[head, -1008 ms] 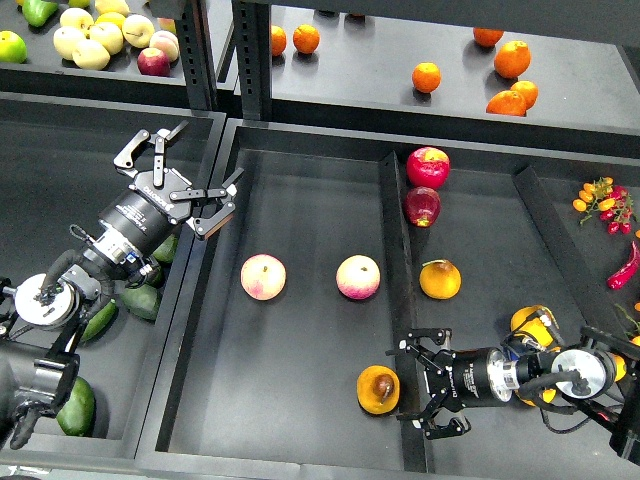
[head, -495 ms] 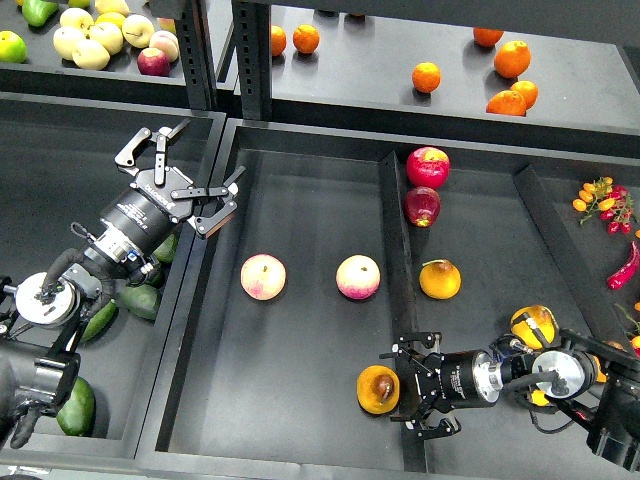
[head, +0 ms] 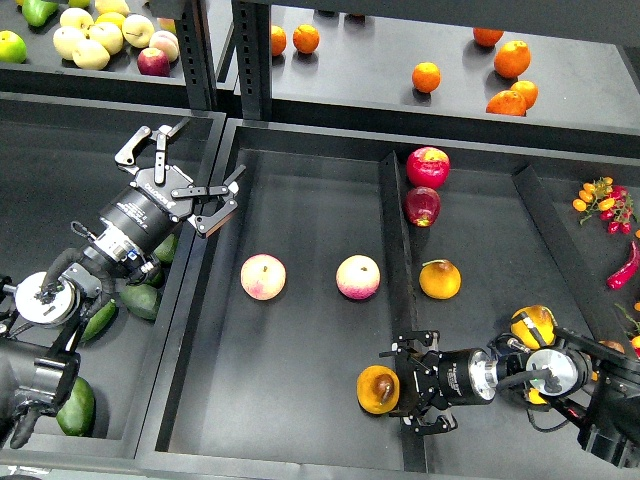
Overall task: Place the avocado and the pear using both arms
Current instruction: 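Lower the right gripper onto the orange fruit and close it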
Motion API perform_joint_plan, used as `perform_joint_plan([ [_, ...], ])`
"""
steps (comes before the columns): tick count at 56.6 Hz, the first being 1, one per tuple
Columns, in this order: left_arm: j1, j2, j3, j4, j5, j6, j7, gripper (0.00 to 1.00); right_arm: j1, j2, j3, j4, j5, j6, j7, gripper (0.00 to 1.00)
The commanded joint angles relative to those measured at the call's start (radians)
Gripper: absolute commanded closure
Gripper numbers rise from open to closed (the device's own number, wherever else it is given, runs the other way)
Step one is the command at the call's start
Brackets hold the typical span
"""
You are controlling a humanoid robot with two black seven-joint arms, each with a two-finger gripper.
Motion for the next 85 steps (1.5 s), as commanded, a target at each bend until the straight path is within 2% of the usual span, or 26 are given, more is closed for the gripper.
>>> perform_joint_plan([
  [1,-0.001,0.000,0.000,0.000,0.000,0.000,0.000,0.01,0.003,0.002,0.002,-0.008,-0.001,0.001,0.000,0.24],
  [6,-0.003,0.000,0.001,0.000,0.000,0.000,0.000,0.01,0.003,0.002,0.002,-0.008,-0.001,-0.001,0.000,0.30],
  [20,-0.003,0.000,0.001,0.002,0.000,0.000,0.000,0.01,0.002,0.009,0.004,-0.017,0.001,-0.001,0.000,0.37],
  [26,-0.003,0.000,0.001,0.002,0.001,0.000,0.000,0.01,0.000,0.014,0.004,-0.016,0.001,-0.002,0.000,0.45],
  [31,-0.003,0.000,0.001,0.002,0.000,0.000,0.000,0.01,-0.001,0.019,0.007,-0.016,0.001,-0.002,0.000,0.60],
  [41,-0.003,0.000,0.000,0.002,0.000,0.000,0.000,0.01,-0.001,0.022,0.007,-0.016,0.002,-0.002,0.000,0.63],
  [49,-0.003,0.000,0.001,0.002,0.000,0.000,0.000,0.01,-0.003,0.022,0.015,-0.014,0.002,0.008,0.000,0.79],
  [70,-0.001,0.000,0.000,0.003,0.001,0.000,0.000,0.01,0.005,0.010,0.022,0.006,0.013,0.008,0.000,0.82],
  [85,-0.003,0.000,0.008,0.005,0.001,0.000,0.000,0.01,0.009,-0.052,0.139,0.092,0.016,-0.006,0.000,0.82],
])
